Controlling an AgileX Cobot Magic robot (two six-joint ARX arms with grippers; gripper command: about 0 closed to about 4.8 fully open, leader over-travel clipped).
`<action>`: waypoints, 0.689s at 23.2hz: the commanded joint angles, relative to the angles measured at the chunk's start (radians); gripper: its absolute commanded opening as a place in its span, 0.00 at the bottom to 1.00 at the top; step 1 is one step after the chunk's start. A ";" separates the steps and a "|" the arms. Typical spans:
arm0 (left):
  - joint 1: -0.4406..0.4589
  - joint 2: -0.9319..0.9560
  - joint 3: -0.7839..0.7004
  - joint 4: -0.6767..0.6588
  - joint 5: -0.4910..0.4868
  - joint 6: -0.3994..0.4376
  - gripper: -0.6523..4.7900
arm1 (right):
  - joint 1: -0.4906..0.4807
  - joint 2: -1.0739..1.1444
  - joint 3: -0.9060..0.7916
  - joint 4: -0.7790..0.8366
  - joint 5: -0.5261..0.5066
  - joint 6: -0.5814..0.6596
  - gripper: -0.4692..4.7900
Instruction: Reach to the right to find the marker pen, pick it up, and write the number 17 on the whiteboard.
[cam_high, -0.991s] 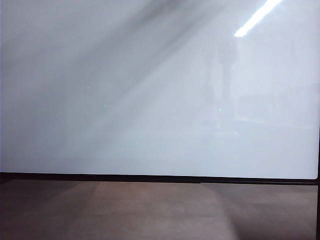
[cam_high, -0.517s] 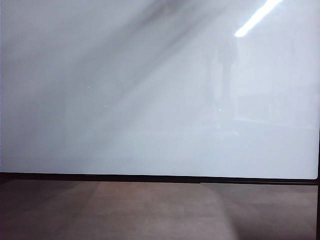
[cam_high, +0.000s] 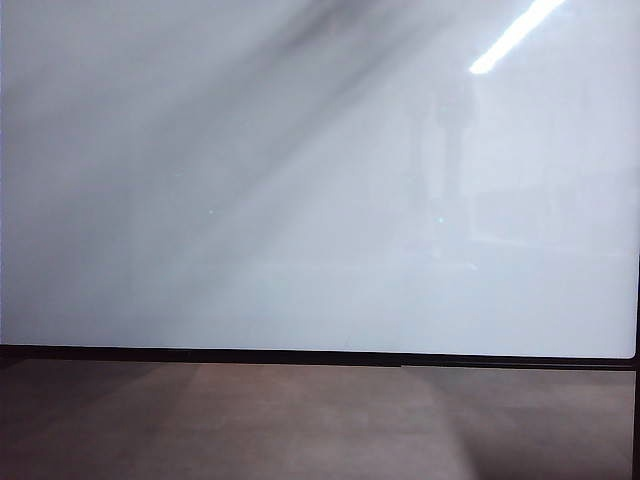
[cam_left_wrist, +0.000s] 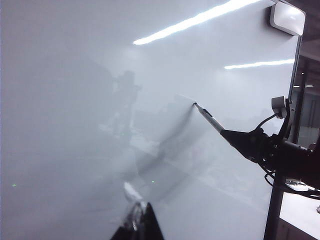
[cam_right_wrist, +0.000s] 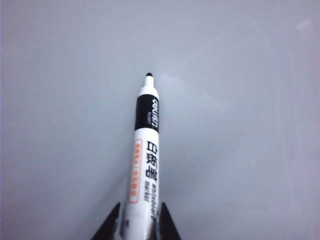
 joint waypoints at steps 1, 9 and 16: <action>0.000 0.000 0.003 0.011 0.000 -0.003 0.11 | -0.009 -0.003 0.007 0.016 0.005 -0.005 0.08; 0.000 0.000 0.003 0.011 0.000 -0.003 0.11 | -0.009 0.000 0.006 -0.034 0.005 -0.006 0.08; 0.000 0.000 0.003 0.011 0.000 -0.003 0.11 | -0.009 0.017 0.006 -0.048 0.005 -0.005 0.08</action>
